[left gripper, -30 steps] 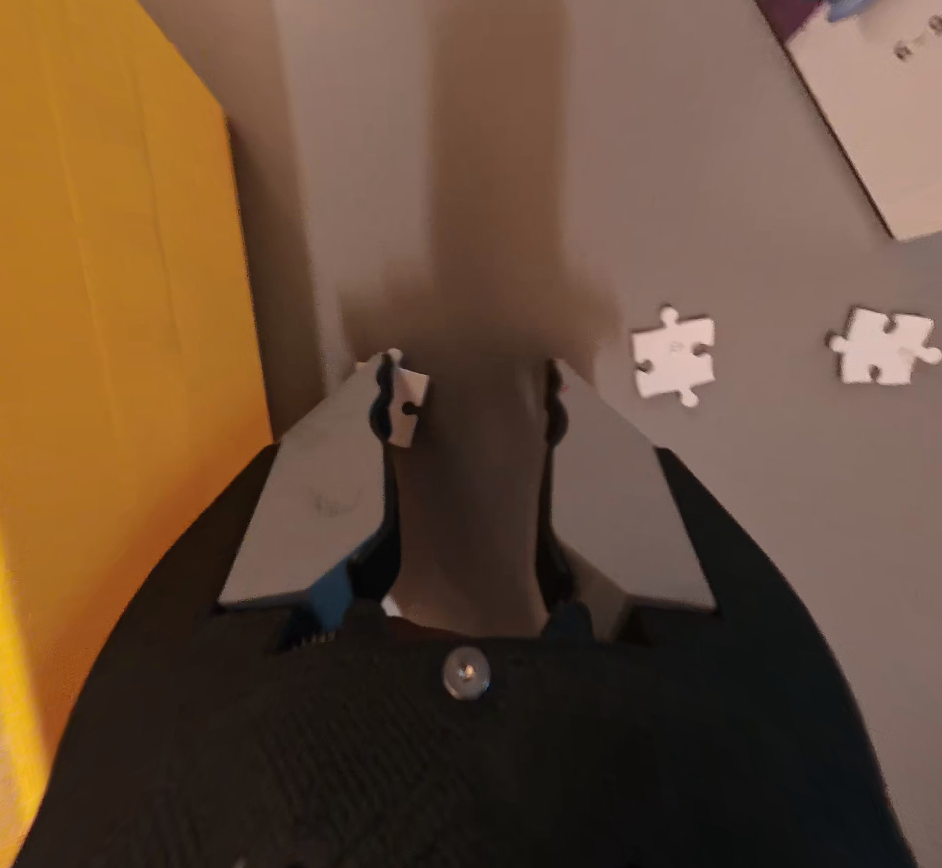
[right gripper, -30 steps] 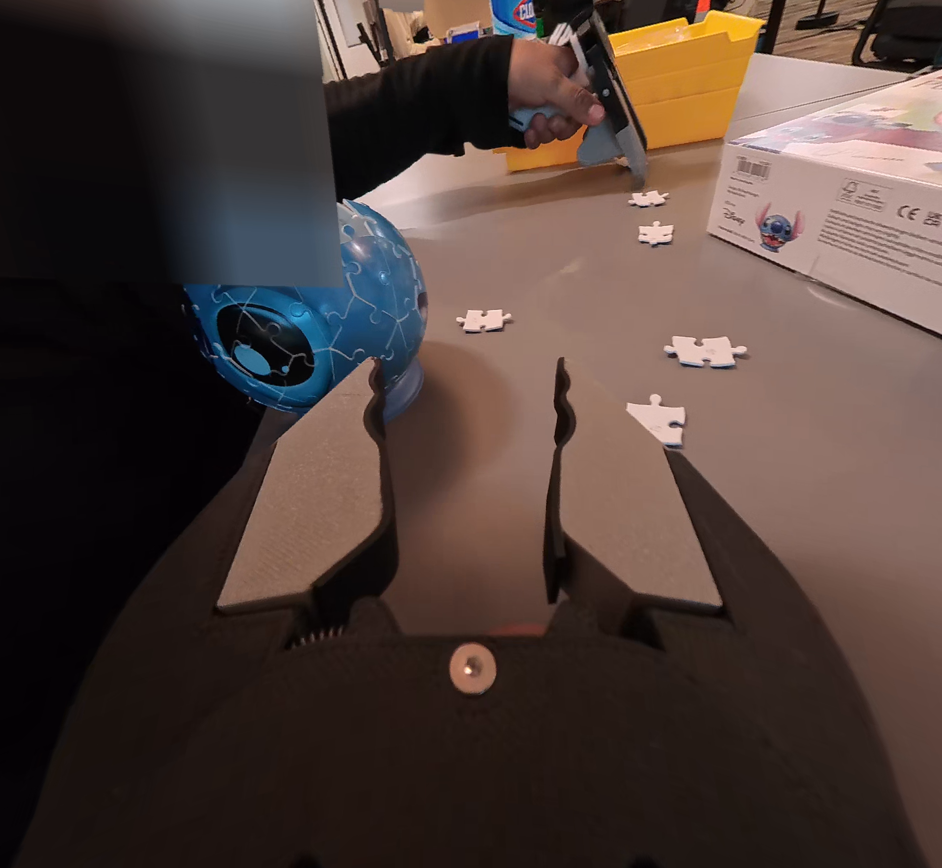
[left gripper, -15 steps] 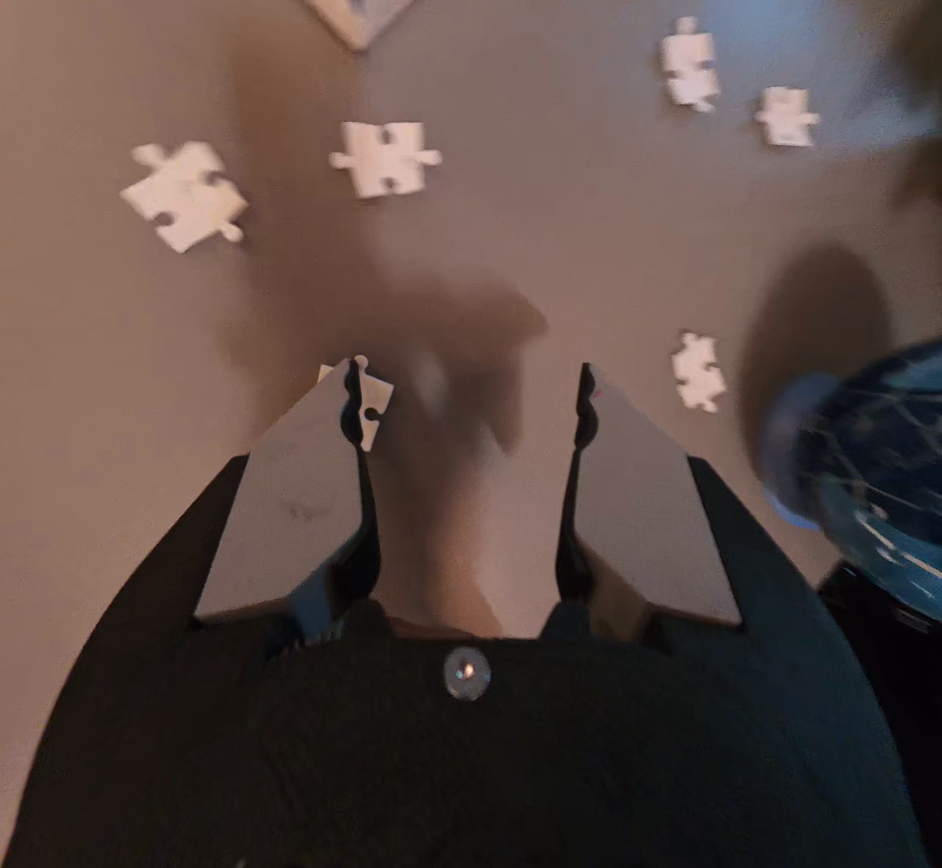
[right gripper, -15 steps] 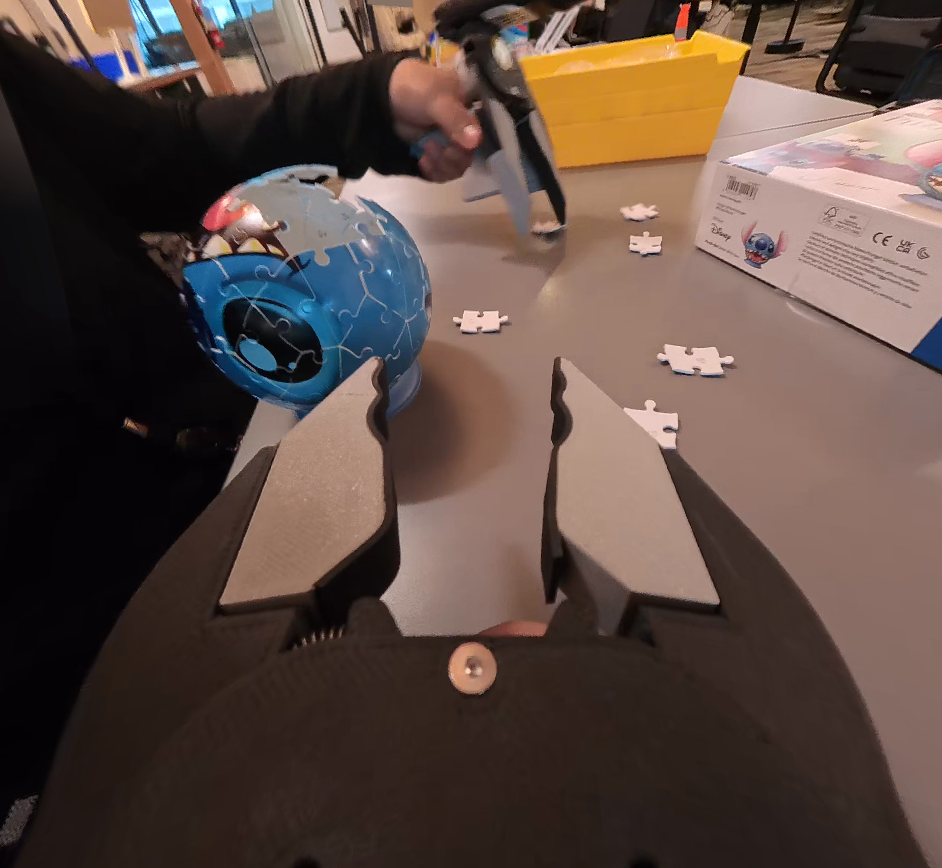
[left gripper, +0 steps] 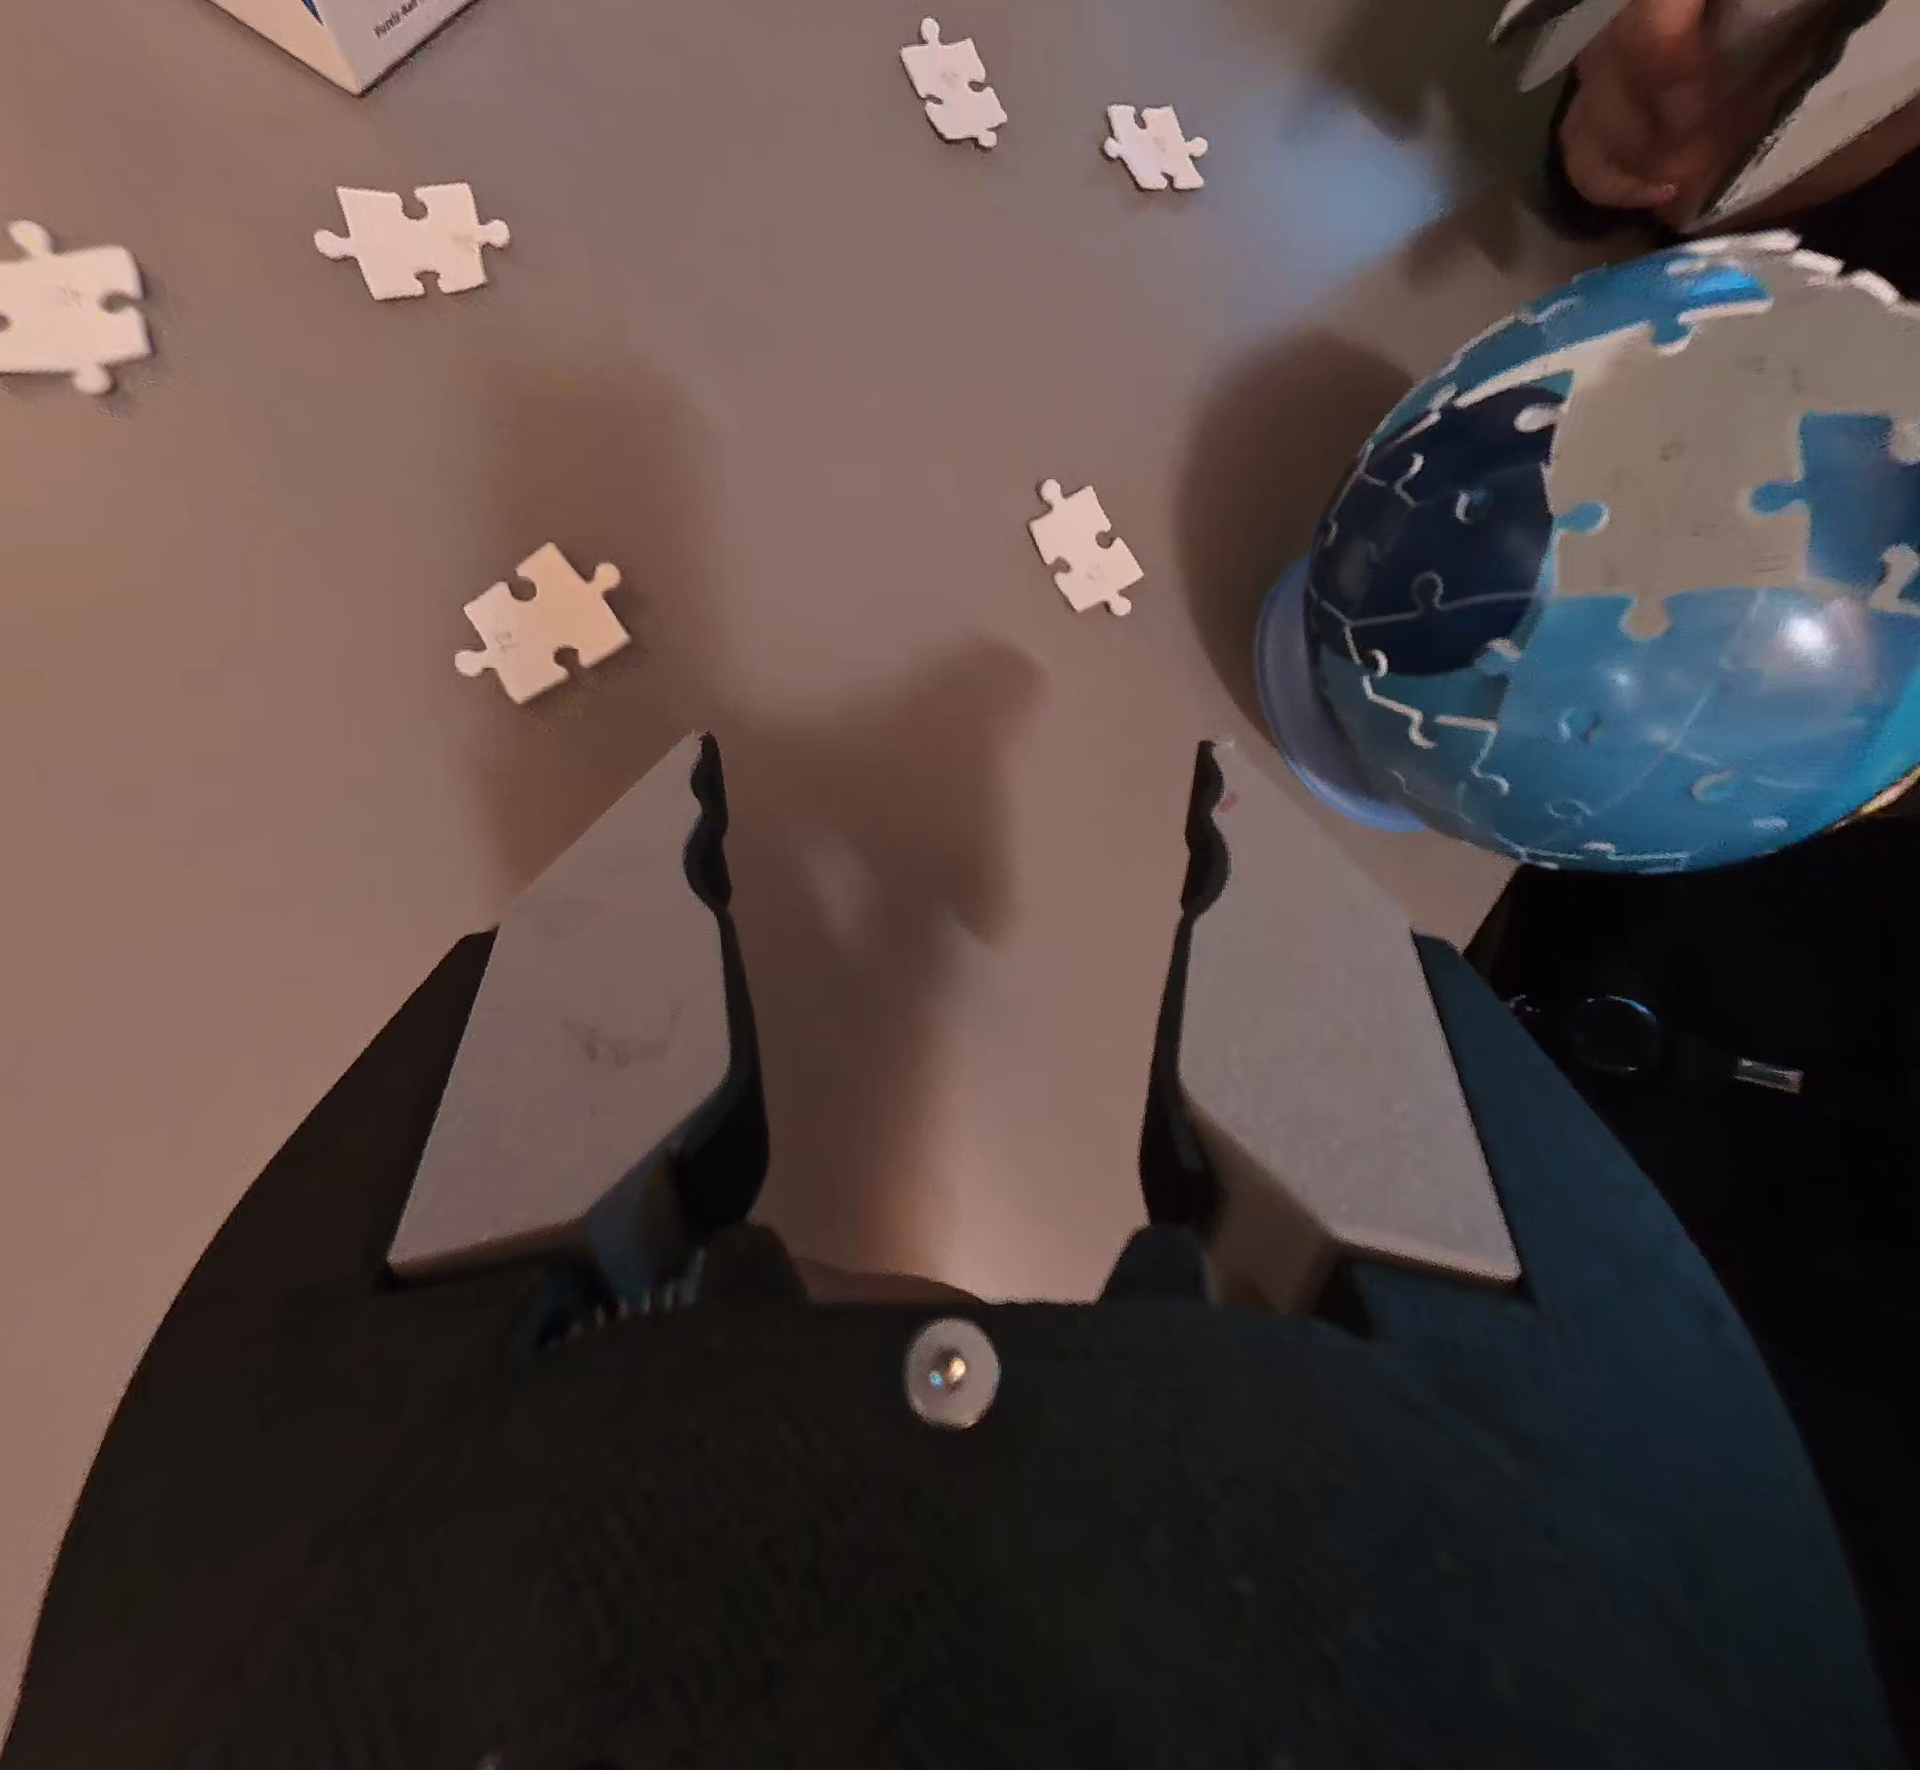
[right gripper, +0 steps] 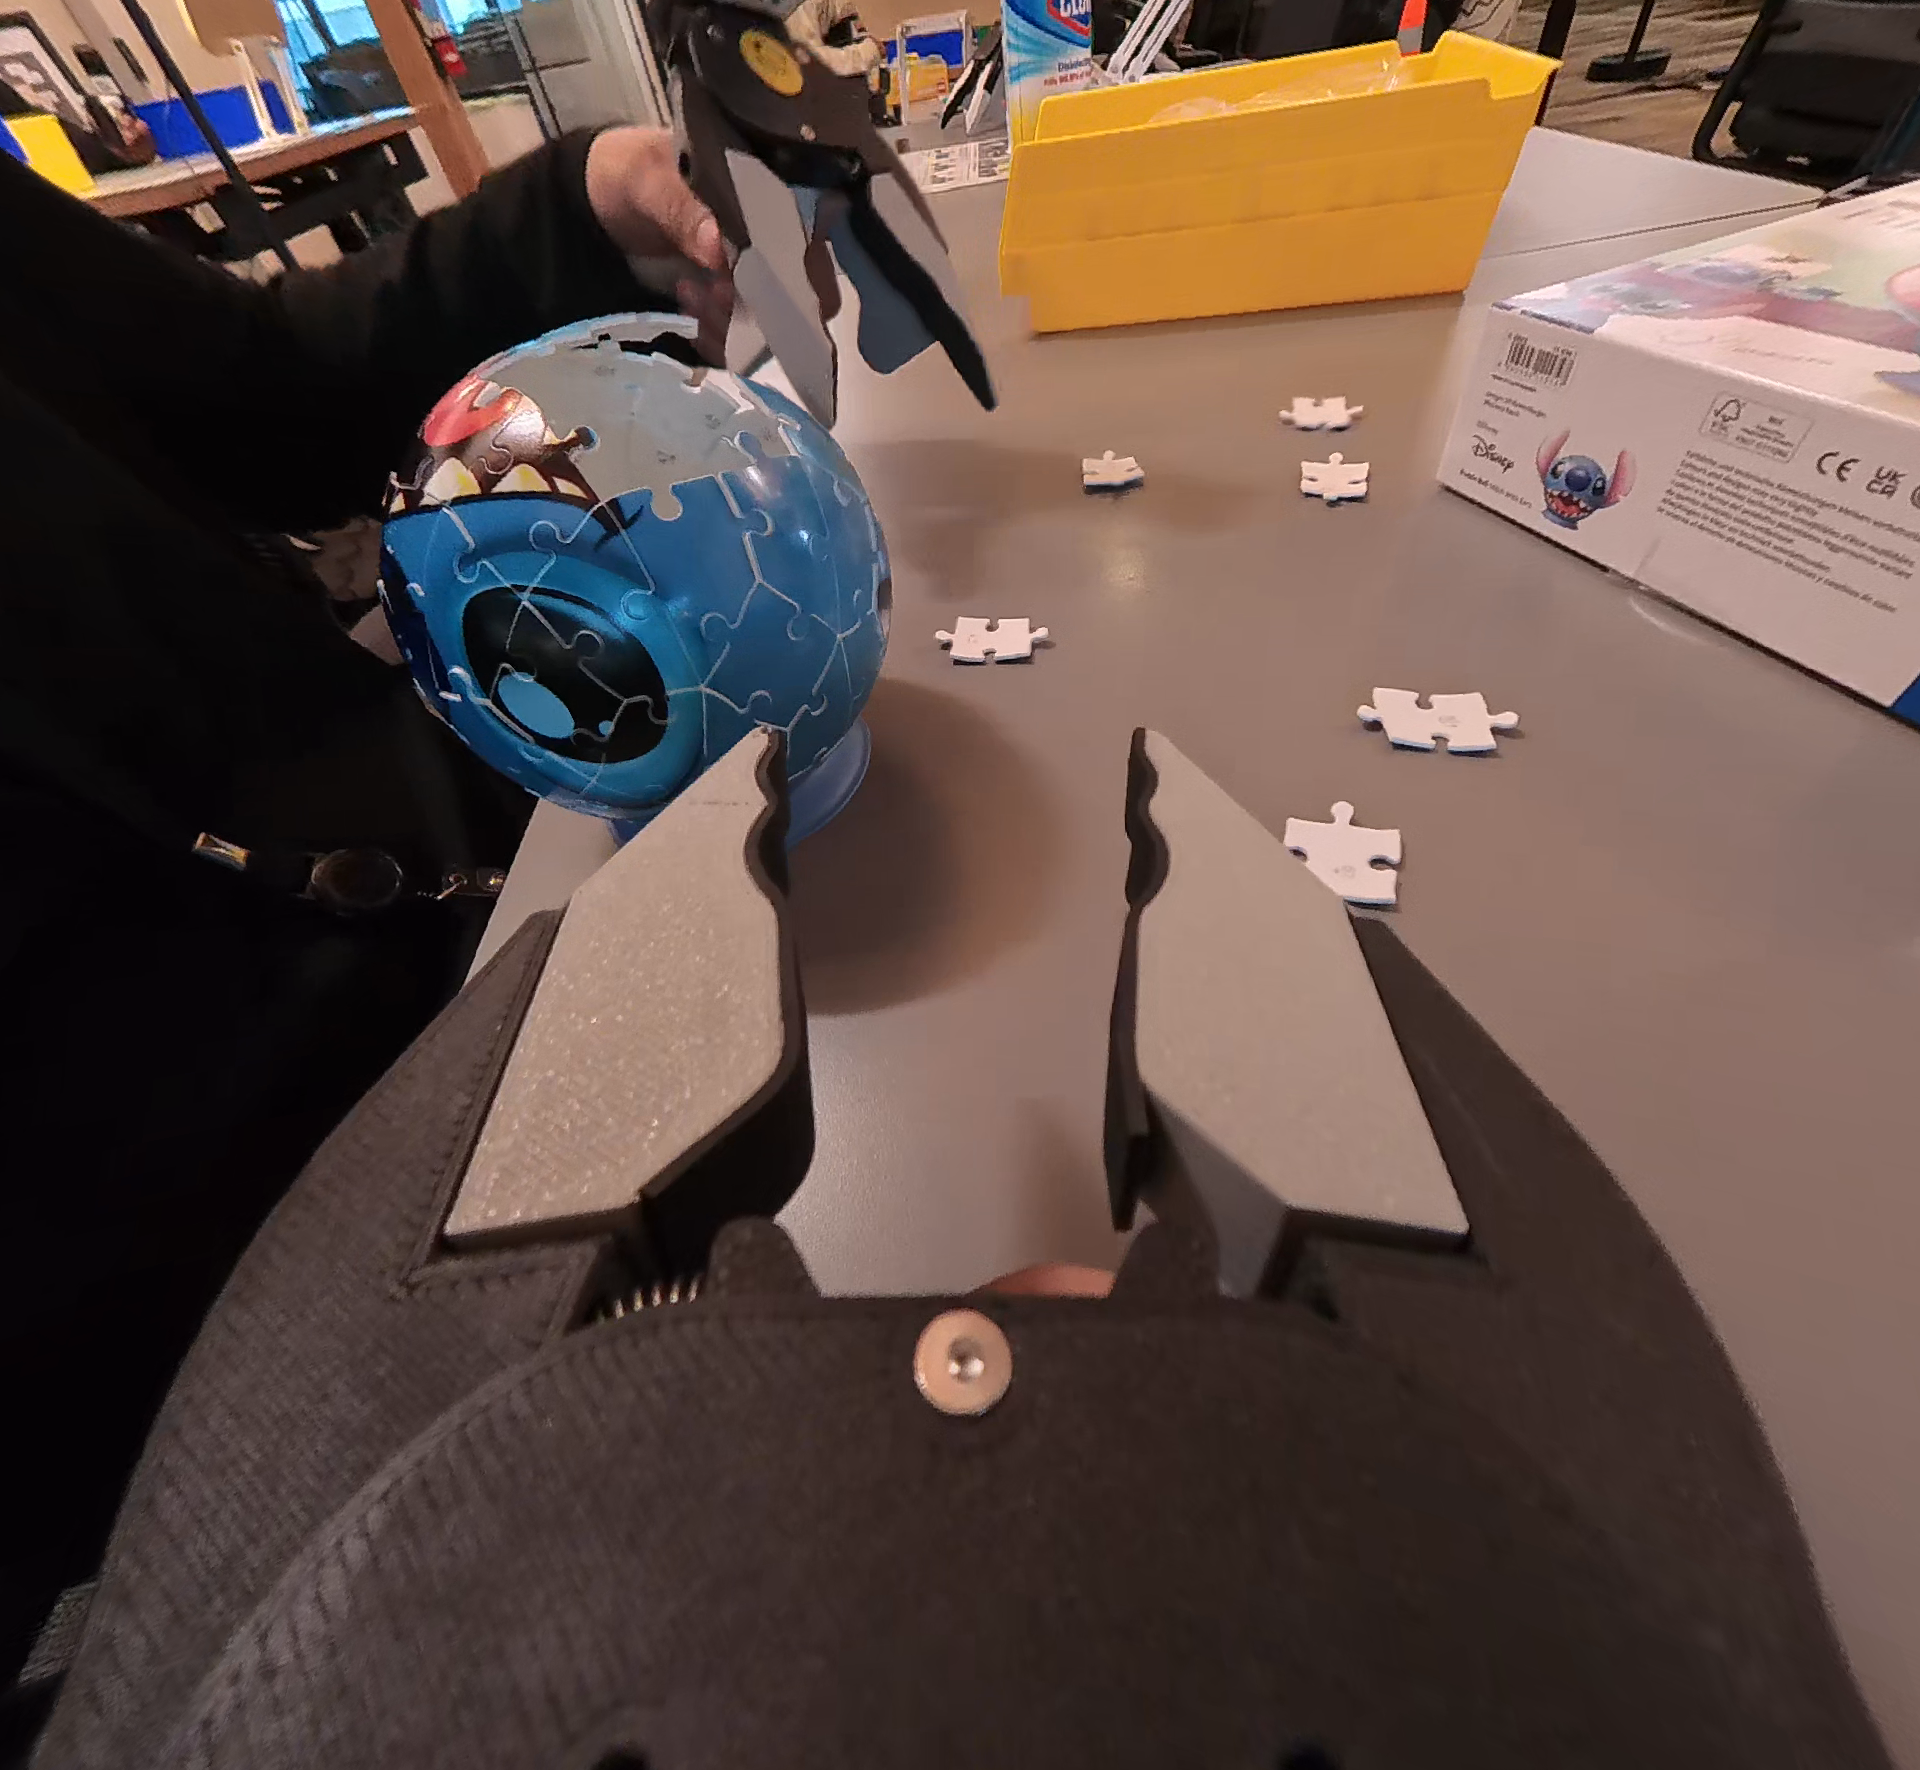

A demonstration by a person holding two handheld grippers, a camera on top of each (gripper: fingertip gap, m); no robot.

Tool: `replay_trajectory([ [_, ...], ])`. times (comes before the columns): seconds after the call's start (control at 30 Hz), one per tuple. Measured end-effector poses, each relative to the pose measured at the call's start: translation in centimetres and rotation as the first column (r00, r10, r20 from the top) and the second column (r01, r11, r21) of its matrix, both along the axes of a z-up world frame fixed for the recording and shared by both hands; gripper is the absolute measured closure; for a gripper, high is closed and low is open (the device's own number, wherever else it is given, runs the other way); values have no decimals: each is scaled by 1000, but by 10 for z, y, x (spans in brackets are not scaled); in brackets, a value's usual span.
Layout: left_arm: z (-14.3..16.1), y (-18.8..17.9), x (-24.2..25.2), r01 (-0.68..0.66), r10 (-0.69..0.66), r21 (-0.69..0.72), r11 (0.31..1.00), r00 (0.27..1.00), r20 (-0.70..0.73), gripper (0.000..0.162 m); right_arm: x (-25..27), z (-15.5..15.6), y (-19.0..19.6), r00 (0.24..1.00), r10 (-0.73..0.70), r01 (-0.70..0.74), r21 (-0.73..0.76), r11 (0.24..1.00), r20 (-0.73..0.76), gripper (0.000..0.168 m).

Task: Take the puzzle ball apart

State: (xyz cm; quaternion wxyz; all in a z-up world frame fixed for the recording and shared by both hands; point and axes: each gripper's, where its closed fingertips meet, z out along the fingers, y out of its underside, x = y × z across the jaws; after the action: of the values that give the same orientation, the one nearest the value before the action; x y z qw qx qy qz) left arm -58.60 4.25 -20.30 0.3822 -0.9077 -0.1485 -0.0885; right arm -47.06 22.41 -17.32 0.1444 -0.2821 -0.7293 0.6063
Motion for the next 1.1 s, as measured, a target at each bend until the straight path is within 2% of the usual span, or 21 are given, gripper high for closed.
replay_trajectory([
  [0.23,-19,-12,10,-36,35,32,999,998,45,75,-1,-2,0,1000,11,-11,-17,1000,22,106],
  [0.4,-22,-16,15,-41,38,50,998,998,54,75,-1,-1,0,1000,5,-5,-19,1000,20,106],
  [0.9,-37,-13,17,-45,44,67,997,999,22,79,-4,1,6,1000,-14,16,-52,999,24,105],
  [1.1,-35,-13,23,21,-20,68,997,1000,-13,76,0,-1,8,999,-29,29,-33,999,22,104],
])
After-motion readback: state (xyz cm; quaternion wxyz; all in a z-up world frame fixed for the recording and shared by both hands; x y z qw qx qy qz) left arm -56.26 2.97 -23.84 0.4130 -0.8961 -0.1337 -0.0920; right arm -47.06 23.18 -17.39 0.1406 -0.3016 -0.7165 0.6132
